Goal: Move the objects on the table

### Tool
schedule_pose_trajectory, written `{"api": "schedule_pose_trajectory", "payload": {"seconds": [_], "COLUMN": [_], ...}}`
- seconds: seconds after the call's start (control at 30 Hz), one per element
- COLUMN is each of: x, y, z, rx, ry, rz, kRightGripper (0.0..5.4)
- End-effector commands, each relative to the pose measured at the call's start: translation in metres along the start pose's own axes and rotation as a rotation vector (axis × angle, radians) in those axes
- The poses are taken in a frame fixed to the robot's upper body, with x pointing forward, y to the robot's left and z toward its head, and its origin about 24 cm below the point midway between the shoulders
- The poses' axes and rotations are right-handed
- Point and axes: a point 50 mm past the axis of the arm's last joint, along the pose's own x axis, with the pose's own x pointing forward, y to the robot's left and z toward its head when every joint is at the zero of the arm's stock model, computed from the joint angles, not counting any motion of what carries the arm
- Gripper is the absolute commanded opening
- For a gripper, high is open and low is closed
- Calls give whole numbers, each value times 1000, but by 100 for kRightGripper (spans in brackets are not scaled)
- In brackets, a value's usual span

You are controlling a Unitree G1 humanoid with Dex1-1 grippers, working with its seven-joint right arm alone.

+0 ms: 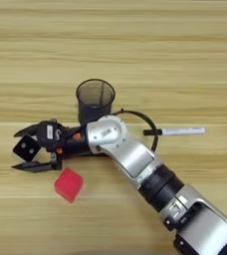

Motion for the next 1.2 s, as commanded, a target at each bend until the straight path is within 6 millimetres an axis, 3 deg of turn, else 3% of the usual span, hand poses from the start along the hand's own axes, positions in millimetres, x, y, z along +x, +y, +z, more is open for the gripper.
{"api": "schedule_pose_trajectory", "payload": {"seconds": [0.03, 0.37, 0.63, 1.2], "x": [11, 16, 18, 17], "y": [-10, -13, -27, -30], "z": [23, 7, -4, -23], "rx": [-103, -62, -1, 21], "ry": [-65, 18, 93, 166], "rz": [-28, -59, -126, -130], "kRightGripper": [311, 311, 311, 311]}}
